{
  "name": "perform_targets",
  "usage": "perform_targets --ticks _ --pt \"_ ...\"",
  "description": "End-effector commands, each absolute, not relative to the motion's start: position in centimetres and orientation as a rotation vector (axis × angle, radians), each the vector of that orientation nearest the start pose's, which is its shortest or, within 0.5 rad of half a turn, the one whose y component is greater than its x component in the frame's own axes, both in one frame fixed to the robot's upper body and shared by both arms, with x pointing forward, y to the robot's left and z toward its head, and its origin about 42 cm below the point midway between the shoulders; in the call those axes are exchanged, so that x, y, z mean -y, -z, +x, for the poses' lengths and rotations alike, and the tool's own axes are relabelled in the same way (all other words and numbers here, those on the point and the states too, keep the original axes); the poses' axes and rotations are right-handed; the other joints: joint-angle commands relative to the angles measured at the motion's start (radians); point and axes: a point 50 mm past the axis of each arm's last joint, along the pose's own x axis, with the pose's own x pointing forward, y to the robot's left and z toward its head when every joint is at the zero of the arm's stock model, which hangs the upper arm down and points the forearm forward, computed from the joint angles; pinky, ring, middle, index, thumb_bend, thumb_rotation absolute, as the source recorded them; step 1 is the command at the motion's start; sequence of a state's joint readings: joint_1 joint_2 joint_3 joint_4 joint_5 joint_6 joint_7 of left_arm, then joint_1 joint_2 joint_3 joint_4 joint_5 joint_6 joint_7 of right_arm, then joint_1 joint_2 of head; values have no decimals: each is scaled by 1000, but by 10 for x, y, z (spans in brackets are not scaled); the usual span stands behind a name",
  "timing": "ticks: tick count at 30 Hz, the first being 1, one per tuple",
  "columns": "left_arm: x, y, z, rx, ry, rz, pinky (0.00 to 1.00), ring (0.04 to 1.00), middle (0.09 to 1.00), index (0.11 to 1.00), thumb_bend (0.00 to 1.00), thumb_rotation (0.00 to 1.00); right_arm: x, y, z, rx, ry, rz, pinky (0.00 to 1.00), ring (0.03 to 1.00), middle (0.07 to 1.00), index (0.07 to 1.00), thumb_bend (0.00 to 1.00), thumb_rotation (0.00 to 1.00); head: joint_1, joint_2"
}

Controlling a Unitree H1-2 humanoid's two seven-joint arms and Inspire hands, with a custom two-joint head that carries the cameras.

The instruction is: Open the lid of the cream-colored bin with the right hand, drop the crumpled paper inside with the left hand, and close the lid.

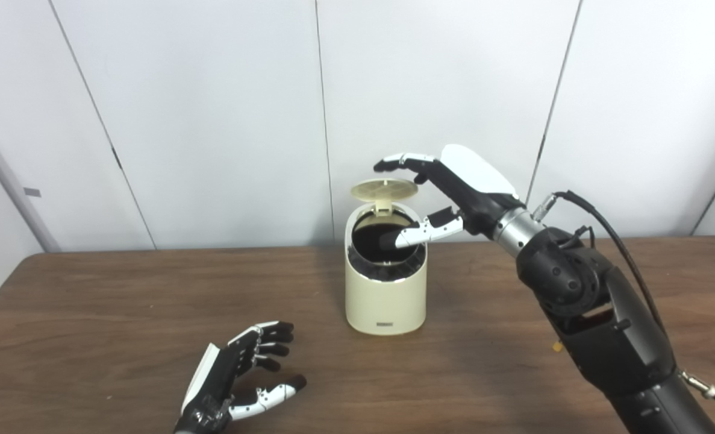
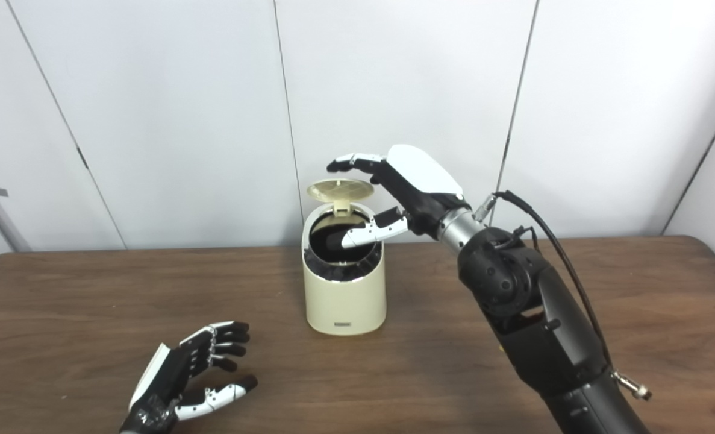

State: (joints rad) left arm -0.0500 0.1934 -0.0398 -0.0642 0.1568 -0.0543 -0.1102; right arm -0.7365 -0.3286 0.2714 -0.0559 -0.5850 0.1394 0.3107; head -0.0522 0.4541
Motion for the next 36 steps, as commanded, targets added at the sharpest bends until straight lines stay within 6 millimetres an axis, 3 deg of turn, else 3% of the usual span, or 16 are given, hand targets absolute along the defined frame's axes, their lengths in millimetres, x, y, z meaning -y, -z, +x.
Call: perform_targets --ticks 1,18,25,31,36 --pt "-253 -134 297 143 155 384 609 696 744 756 638 56 164 -378 431 654 -292 -1060 748 878 767 721 729 545 1 2" --pt "-253 -136 297 138 144 380 603 686 737 754 650 52 173 -365 424 660 -312 -1069 709 819 651 597 724 507 11 18" --pt "-253 -137 296 135 141 374 598 681 734 755 649 49 176 -357 421 658 -317 -1132 787 820 639 591 700 504 14 25" --pt "-252 -136 295 131 140 363 596 681 736 751 656 45 175 -345 418 648 -352 -1178 957 825 641 612 690 476 18 31" --pt "-251 -139 294 129 134 377 593 686 741 749 651 38 173 -340 416 655 -366 -1207 968 821 635 615 698 525 22 37"
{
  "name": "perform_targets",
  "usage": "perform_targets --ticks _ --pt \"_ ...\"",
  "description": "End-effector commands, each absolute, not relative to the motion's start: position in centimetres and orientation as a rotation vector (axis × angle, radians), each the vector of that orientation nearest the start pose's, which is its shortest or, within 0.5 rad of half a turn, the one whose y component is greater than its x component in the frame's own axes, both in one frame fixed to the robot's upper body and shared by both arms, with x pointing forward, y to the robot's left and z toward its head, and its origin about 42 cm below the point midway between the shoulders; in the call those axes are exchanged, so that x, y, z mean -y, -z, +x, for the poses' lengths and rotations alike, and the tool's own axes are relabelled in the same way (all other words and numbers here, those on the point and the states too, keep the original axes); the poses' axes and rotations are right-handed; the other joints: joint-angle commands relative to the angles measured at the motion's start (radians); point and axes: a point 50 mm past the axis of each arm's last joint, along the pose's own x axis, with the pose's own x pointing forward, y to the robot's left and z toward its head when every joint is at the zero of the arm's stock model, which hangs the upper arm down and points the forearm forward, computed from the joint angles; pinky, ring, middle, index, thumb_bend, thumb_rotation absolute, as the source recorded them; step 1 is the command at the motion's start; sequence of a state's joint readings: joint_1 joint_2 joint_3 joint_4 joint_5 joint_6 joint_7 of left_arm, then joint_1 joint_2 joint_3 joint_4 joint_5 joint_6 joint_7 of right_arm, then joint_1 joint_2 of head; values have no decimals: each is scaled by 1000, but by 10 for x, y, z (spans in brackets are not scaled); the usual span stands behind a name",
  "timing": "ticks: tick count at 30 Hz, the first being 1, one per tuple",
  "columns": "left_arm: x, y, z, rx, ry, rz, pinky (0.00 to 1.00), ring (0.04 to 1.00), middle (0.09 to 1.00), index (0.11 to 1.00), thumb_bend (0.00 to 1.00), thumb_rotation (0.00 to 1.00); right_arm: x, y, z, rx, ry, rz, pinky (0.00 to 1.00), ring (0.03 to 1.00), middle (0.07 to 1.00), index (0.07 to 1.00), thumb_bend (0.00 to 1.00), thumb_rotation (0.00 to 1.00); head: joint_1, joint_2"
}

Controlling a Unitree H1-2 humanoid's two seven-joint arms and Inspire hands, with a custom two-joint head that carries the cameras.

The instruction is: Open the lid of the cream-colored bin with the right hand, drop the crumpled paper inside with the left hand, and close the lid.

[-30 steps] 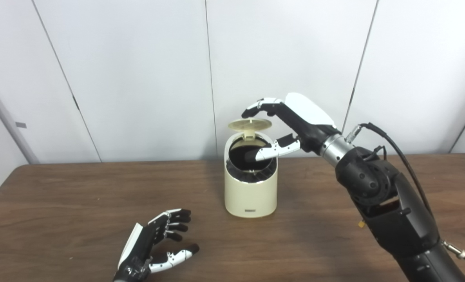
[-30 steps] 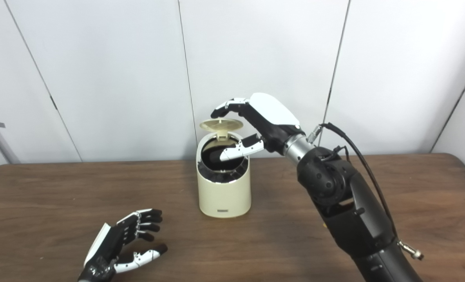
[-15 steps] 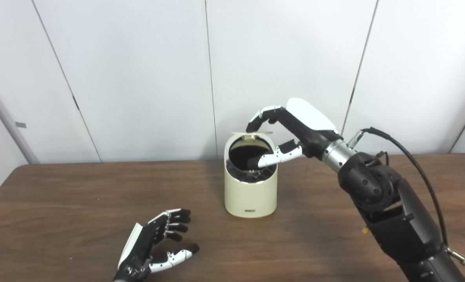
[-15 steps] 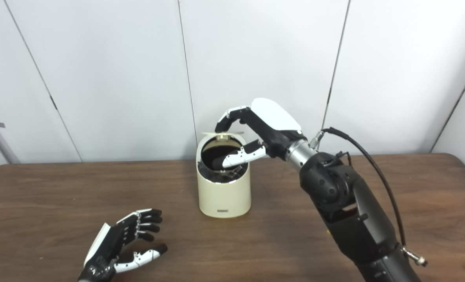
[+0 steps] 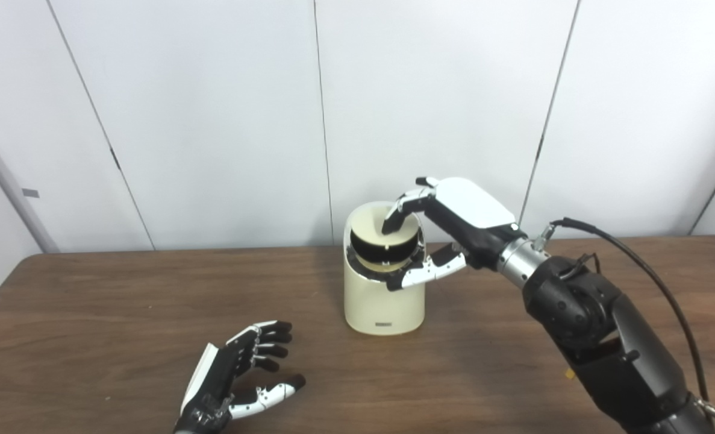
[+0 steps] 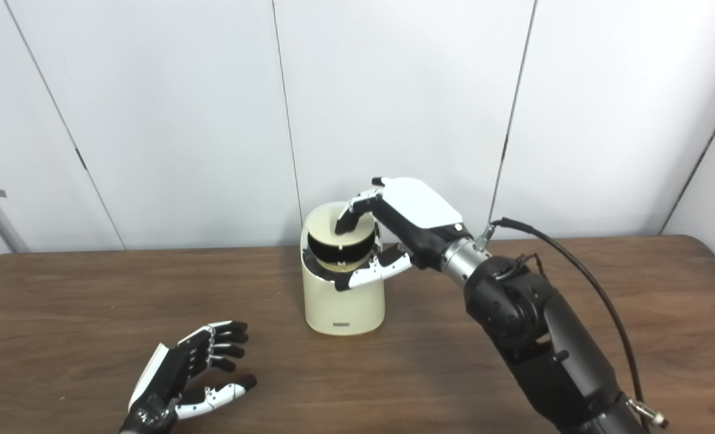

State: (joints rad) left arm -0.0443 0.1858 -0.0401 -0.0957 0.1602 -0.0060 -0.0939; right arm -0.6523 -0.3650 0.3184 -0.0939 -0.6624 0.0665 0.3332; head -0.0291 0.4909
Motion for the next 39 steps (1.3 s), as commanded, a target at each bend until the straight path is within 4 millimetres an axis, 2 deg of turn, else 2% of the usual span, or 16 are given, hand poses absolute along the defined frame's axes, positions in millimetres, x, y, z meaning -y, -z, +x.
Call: perform_targets --ticks 1,5,9,16,23,29,39 --pt "-251 -139 295 129 133 376 594 688 742 749 652 39 172 -340 415 656 -367 -1213 962 818 634 614 702 528 1 2" --pt "-250 -138 294 129 136 373 600 688 741 754 654 50 170 -338 414 658 -375 -1224 934 817 635 619 701 522 2 7" --pt "-249 -138 294 125 134 384 601 687 738 752 650 66 168 -335 415 646 -400 -1214 982 834 644 624 697 511 4 9" --pt "-249 -138 293 122 135 378 604 686 738 753 649 58 163 -331 414 664 -418 -1254 956 835 651 627 704 488 9 13" --pt "-248 -138 293 123 131 374 594 690 740 753 653 66 162 -327 413 649 -443 -1280 993 849 654 633 714 480 9 18" --pt "-250 -138 290 117 127 368 608 698 744 754 655 63 164 -321 412 632 -452 -1313 952 836 645 628 726 446 12 25" --pt "-252 -138 287 114 122 374 602 689 739 750 651 70 166 -312 411 598 -468 -1343 929 836 651 642 739 459 15 34"
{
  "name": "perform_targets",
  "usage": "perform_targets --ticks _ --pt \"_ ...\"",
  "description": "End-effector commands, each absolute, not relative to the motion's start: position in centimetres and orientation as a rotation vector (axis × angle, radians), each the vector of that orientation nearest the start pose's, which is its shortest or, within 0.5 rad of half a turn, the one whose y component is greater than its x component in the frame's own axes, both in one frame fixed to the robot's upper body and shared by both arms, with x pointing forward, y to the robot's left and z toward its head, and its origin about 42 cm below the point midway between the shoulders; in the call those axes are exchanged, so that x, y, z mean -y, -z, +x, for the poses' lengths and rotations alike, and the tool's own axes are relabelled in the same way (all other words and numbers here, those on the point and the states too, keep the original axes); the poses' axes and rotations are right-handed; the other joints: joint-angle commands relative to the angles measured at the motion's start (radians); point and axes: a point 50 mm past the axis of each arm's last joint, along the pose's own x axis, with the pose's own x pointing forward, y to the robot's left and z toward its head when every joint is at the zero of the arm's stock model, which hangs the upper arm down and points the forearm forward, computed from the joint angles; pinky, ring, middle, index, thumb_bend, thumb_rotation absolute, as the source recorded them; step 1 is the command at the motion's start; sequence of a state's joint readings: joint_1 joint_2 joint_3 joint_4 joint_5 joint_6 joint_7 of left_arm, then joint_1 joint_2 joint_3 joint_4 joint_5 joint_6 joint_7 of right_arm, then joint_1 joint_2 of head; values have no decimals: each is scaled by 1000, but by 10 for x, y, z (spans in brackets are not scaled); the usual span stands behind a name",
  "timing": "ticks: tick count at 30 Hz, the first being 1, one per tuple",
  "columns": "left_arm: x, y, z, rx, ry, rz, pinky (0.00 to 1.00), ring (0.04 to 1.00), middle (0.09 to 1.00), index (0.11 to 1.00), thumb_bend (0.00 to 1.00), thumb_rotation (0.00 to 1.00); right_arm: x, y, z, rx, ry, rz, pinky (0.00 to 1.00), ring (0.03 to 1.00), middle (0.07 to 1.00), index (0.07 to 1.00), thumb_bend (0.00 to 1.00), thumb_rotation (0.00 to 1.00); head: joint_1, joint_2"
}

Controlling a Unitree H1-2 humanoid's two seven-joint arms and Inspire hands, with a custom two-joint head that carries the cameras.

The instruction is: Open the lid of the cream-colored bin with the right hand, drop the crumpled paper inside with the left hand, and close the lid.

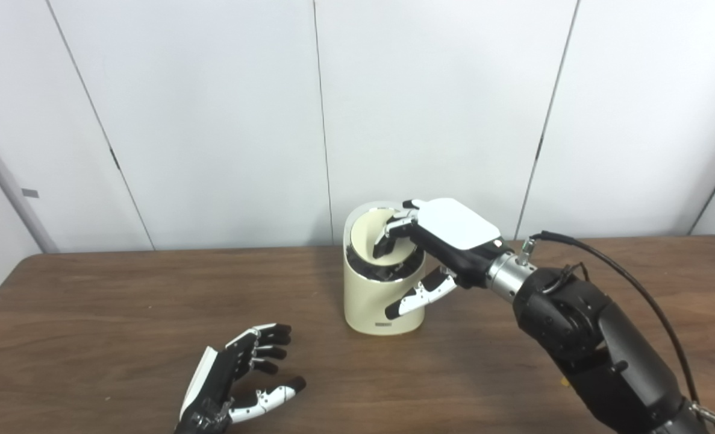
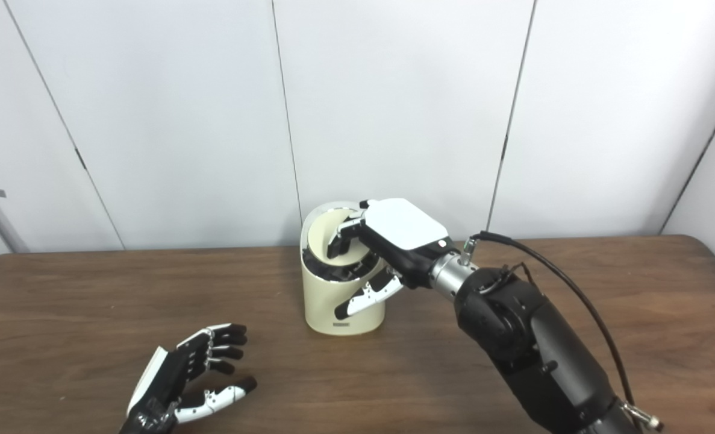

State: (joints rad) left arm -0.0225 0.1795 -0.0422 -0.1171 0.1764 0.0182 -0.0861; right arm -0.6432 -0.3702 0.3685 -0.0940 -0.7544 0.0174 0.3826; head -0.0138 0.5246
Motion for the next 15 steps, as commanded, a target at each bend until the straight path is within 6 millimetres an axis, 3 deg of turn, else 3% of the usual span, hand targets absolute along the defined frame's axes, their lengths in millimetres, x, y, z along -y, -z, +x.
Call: perform_targets --ticks 1,8,15 --pt "-253 -138 286 113 121 372 603 690 740 750 650 73 167 -311 411 595 -470 -1346 928 837 653 644 741 463 -1 0" --pt "-253 -139 285 109 122 367 601 691 743 752 650 63 169 -305 410 569 -492 -1366 952 848 665 654 742 477 2 5" --pt "-251 -139 285 112 126 366 593 688 741 752 654 78 171 -298 410 606 -495 -1456 914 830 653 644 760 460 4 10"
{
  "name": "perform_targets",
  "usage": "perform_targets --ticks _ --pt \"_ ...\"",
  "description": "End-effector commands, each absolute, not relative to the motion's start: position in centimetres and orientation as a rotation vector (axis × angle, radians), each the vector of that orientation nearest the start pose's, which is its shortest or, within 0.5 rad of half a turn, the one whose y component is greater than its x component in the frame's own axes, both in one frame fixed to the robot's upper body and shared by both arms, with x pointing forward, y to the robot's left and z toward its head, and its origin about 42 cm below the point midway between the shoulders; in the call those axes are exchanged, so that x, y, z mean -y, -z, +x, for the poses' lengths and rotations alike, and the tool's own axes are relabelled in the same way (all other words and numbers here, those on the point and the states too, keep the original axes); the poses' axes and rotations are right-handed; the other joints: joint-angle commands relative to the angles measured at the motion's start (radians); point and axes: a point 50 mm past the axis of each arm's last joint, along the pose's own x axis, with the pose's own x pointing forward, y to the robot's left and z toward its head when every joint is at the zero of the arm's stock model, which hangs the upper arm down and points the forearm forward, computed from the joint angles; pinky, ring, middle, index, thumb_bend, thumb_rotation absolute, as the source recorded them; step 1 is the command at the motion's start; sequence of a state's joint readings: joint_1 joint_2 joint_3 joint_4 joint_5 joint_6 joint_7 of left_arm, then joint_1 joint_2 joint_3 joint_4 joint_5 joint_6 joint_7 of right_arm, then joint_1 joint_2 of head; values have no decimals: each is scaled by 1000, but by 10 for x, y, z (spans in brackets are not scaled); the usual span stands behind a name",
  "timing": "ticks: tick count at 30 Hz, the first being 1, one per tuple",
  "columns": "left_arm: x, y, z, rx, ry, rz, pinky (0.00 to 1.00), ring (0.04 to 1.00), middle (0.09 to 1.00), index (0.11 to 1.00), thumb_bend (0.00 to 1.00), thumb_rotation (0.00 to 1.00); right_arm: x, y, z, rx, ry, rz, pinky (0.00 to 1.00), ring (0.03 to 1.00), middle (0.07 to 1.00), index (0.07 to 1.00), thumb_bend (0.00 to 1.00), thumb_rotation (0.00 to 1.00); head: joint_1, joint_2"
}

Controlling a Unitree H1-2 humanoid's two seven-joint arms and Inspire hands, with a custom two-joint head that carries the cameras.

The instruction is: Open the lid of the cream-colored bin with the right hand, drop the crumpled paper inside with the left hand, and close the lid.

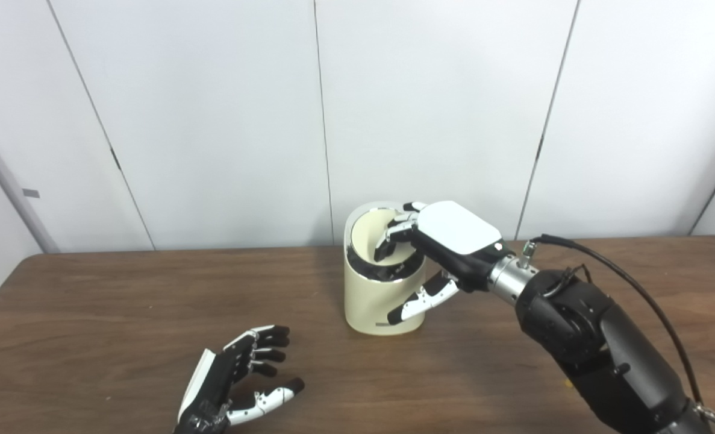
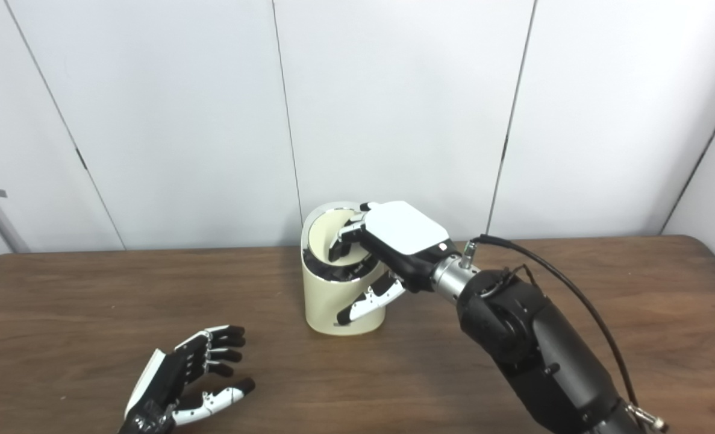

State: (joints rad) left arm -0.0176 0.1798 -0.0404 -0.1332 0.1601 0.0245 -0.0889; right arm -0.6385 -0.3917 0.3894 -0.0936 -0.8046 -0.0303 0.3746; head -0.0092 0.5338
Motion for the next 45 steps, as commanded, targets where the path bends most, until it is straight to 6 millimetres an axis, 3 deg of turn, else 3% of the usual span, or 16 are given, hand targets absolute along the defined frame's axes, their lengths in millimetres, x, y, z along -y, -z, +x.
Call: perform_targets --ticks 1,8,20,31,35,38,42,45 --pt "-251 -139 285 111 125 367 590 686 740 752 652 77 172 -296 410 612 -498 -1487 905 827 648 639 771 444 0 1" --pt "-251 -140 285 108 123 365 602 690 740 751 652 76 172 -289 410 634 -520 -1574 993 847 653 641 770 470 2 3" --pt "-251 -140 287 107 122 373 600 691 742 750 660 91 173 -294 410 623 -506 -1551 983 841 653 640 755 467 -1 2" --pt "-252 -143 288 106 122 369 610 701 745 748 655 74 193 -320 406 572 -380 -1261 992 827 668 656 686 497 -2 3" --pt "-252 -144 289 110 124 371 617 697 739 750 661 80 203 -327 402 517 -331 -1170 974 872 713 691 681 508 -3 6" --pt "-252 -144 290 110 125 369 618 698 739 751 659 72 211 -328 399 530 -297 -1118 853 872 735 705 673 472 -6 5" --pt "-251 -145 291 111 127 369 602 696 742 750 656 68 221 -320 396 558 -254 -1071 807 824 769 749 661 461 -9 4" --pt "-251 -146 291 116 129 371 612 695 738 749 653 55 229 -309 392 548 -228 -1008 740 841 854 829 706 384 -10 4"
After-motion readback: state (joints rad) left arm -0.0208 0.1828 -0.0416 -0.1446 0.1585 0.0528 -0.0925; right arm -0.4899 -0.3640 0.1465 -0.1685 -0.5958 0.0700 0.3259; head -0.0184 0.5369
